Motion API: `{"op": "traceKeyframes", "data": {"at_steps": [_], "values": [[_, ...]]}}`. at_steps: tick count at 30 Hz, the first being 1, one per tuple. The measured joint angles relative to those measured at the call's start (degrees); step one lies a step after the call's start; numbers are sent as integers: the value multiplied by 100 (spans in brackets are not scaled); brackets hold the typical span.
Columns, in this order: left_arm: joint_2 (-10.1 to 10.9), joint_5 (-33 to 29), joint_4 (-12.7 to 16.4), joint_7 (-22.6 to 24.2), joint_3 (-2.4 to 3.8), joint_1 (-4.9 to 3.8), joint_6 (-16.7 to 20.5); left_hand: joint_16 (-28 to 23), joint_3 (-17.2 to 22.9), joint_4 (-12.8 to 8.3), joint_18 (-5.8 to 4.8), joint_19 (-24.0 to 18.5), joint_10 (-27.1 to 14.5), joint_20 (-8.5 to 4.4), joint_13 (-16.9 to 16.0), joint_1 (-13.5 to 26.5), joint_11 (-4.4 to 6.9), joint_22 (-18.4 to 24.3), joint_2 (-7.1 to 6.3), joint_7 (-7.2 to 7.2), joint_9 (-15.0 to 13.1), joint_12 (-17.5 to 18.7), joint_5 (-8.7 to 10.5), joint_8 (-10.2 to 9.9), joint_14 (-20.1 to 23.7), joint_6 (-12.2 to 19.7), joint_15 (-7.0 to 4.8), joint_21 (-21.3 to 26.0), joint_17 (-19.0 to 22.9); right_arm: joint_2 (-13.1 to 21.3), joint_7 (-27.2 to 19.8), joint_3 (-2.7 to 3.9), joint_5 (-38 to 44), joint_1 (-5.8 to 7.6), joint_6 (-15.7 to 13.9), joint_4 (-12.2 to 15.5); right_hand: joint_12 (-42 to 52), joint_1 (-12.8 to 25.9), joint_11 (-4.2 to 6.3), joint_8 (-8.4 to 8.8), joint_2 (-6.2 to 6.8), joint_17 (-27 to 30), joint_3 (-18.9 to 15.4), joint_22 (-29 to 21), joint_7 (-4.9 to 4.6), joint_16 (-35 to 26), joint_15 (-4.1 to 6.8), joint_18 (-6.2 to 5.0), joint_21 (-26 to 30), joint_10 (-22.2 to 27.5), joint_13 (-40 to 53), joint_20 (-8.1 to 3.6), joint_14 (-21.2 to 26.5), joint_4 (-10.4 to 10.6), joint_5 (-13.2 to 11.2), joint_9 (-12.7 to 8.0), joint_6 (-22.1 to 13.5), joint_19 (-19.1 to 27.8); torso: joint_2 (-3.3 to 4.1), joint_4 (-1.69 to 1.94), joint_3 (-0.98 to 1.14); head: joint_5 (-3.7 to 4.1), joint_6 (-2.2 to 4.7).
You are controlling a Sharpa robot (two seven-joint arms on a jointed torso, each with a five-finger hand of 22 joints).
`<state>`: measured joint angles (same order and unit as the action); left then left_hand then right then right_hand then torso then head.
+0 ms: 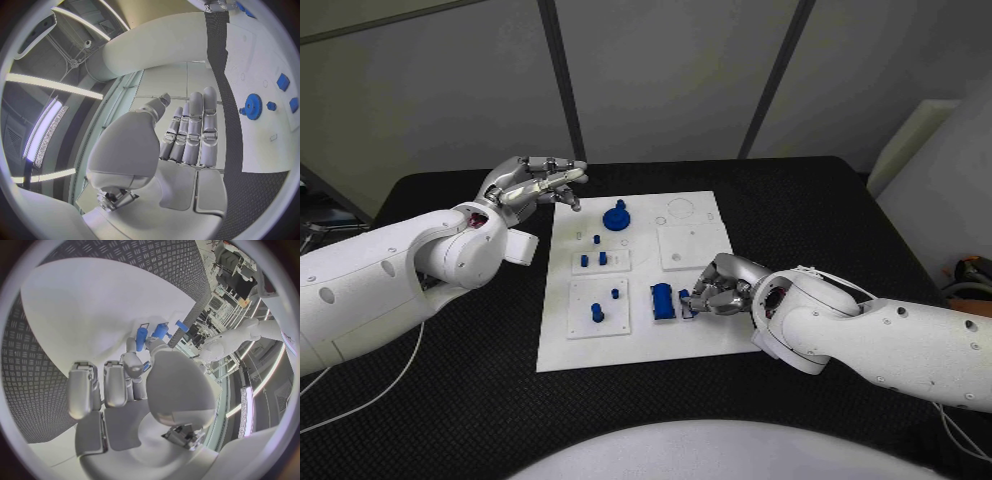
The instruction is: Assemble the parts on the task board
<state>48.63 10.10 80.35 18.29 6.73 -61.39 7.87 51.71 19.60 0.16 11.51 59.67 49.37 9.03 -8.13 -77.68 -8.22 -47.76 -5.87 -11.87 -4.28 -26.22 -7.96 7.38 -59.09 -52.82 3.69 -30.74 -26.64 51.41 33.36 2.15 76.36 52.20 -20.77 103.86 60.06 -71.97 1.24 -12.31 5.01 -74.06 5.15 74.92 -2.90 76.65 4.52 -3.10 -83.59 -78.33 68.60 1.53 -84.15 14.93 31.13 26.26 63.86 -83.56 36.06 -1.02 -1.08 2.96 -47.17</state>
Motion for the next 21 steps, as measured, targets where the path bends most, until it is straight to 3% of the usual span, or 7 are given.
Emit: {"op": "traceKeyframes", "data": {"at_steps": [14, 21], "values": [[0, 0, -7, -16, 0, 0, -28, 0, 0, 0, 0, 0, 0, 0, 0, 0, 0, -1, 0, 0, 0, 0, 0, 0, 0, 0, 0, 22, 5, -30, 16, -3, -52, -3, 59, -17, 49, 338, -21, 0, 20, -1, -183, 0, 0, 0, 0, -1, 0, -20, 48, 0, 0, 167, 18, 47, 0, 0, -1, -5, -3, -5, -14], [-2, 0, -12, -23, 0, 0, -39, 0, 0, 0, 0, 0, 0, 0, 0, 0, 0, -1, 0, 0, 0, 0, 0, 0, 0, 0, 0, 22, 4, -34, 23, -3, -57, -4, 66, -14, 72, 677, -22, 0, -73, -7, -484, -1, 0, 0, -1, 0, 0, -20, 87, 0, 0, 162, -361, 91, 0, 0, -2, -2, -4, -1, -18]]}}
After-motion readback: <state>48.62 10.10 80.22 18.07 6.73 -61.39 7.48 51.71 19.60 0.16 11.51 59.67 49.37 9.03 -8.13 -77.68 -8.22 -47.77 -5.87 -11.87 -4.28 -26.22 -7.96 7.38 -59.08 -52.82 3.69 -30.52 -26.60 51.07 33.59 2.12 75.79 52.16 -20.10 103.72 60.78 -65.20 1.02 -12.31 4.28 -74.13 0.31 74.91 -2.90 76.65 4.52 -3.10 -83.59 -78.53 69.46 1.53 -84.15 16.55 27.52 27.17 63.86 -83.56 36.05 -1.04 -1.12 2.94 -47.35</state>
